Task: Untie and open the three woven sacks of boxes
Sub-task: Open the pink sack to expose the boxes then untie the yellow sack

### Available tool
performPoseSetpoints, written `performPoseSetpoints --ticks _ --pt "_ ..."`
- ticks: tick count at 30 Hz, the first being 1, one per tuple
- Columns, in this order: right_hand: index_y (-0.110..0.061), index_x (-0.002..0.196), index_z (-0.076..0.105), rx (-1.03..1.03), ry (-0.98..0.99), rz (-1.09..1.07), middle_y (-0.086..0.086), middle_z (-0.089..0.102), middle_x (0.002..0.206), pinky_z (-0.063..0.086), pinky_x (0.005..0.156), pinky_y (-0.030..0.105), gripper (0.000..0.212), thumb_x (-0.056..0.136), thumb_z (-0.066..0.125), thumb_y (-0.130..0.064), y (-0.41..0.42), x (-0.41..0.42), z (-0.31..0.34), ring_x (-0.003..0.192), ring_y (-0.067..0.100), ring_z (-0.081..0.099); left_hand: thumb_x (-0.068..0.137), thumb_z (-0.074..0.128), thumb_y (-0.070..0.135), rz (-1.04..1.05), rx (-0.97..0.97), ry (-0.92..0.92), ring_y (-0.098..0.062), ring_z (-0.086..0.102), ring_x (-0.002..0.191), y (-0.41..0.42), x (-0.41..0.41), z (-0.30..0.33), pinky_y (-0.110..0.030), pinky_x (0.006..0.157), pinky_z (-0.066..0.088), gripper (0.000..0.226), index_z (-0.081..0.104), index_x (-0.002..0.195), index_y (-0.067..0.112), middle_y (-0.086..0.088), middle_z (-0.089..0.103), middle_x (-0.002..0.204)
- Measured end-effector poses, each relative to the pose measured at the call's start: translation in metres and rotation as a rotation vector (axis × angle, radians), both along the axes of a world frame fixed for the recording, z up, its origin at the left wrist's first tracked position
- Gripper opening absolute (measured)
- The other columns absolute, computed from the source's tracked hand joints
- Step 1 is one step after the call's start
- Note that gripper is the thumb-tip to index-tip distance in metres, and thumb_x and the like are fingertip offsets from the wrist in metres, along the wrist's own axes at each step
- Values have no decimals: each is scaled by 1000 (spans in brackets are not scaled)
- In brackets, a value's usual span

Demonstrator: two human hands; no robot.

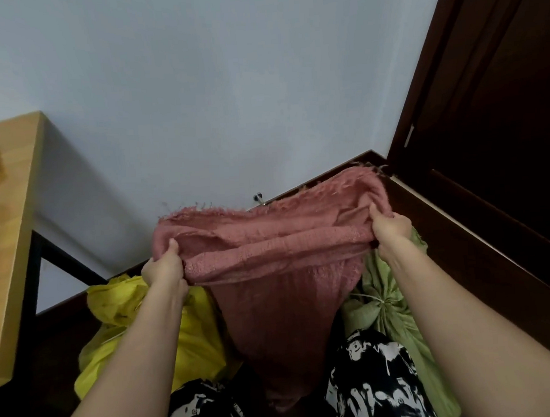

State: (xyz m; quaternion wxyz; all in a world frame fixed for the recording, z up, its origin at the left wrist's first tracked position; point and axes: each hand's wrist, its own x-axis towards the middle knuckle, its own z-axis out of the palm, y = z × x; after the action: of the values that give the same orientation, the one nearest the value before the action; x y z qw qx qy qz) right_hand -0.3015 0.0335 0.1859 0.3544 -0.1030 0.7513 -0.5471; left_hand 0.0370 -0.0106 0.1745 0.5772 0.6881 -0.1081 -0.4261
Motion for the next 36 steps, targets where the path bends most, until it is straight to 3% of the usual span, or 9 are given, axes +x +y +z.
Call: performPoseSetpoints --ticks 4,7,10,14,20,24,26,33,36 --pt "-9 127 56 -108 -355 -211 5 61 94 53 84 40 40 95 57 -32 7 -9 9 80 23 61 81 65 31 158 32 134 -24 66 93 1 15 -9 -39 82 55 32 59 108 14 -3 65 110" --pt "-10 110 60 -263 -679 -246 9 65 103 52 80 44 26 102 42 -27 11 -14 9 76 25 61 92 37 27 1 -106 379 -25 62 110 0 25 -18 -41 88 52 28 62 101 17 -6 65 119" --pt "-10 88 55 -211 -659 -377 8 63 109 56 79 43 23 101 36 -15 11 -14 -2 74 24 61 96 29 22 16 -136 434 -25 63 104 -1 29 -29 -41 91 52 34 63 98 17 -6 65 115" --pt "-19 128 52 -192 -426 -465 6 55 112 57 67 33 42 96 33 0 9 -17 -14 77 19 59 92 40 6 161 -28 64 -17 57 90 2 23 -27 -22 76 48 24 54 109 16 -1 57 116" --pt "-10 104 69 -271 -577 -489 11 65 91 58 76 39 42 93 31 2 7 -27 -14 78 26 65 83 42 -4 352 -49 -70 -23 59 87 -6 16 -15 -19 72 50 34 67 95 13 -7 61 101" --pt "-15 69 51 -304 -596 -328 2 56 71 48 61 28 13 82 51 -10 5 -16 1 60 17 55 76 65 15 -215 416 -1016 -40 40 121 9 10 -9 -43 100 35 35 60 110 13 -19 36 137" --pt "-15 76 59 -309 -571 -236 5 64 81 53 72 33 12 84 53 -7 3 -14 1 68 20 61 72 69 20 -523 318 -1381 -39 36 125 11 1 -10 -48 102 31 56 53 125 14 -16 36 138" --pt "-21 102 65 -337 -628 -48 11 67 115 47 100 46 22 95 46 -14 9 -11 -10 106 30 63 78 70 48 -1312 66 -1280 -19 10 147 -4 -64 -26 -48 117 4 97 9 152 33 4 16 159" --pt "-19 114 61 -340 -584 52 14 66 109 52 91 44 29 98 39 -10 10 -16 -8 93 28 65 87 61 42 -1360 181 -1438 -22 9 147 -9 -76 -41 -55 115 1 61 37 143 33 5 14 160"
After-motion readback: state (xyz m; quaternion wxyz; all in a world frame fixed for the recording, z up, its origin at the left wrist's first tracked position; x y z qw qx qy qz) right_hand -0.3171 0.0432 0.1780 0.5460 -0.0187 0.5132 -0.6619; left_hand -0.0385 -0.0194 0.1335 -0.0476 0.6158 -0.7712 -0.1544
